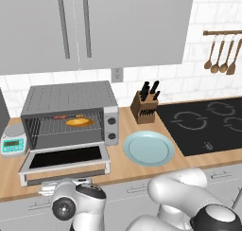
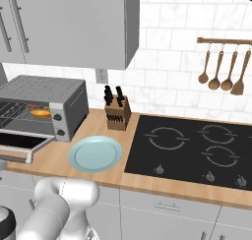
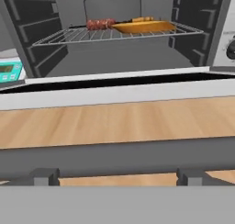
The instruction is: Pick up the kebab skewer and baguette bread, and place them inside the toaster oven. Close the toaster oven door and start by setting the timer.
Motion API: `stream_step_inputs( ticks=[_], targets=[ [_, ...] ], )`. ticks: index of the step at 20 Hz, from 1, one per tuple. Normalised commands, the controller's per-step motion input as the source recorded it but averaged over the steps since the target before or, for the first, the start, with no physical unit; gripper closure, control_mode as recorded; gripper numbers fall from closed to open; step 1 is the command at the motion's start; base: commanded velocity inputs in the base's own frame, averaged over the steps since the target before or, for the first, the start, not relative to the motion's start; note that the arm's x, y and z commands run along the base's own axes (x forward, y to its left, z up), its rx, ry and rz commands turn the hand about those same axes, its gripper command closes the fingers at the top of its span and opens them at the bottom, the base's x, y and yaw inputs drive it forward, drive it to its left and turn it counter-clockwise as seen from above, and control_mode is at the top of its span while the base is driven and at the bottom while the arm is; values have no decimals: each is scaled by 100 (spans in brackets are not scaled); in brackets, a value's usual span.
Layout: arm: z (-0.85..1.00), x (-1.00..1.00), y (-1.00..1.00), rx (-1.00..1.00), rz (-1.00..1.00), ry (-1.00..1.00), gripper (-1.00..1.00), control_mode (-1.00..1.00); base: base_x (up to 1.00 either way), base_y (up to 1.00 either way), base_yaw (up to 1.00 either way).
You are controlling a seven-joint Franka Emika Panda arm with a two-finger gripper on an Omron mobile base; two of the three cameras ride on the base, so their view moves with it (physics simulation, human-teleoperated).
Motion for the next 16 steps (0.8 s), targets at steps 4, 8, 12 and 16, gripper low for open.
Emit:
stream_step_inputs(
  ticks=[4,8,12,16],
  targets=[
    [29,26,8,0,0,0,-100,-100,0,0,0],
    [30,33,12,0,0,0,-100,-100,0,0,0],
    [32,36,15,0,0,0,-100,-100,0,0,0],
    [33,37,17,0,0,0,-100,-100,0,0,0]
  ],
)
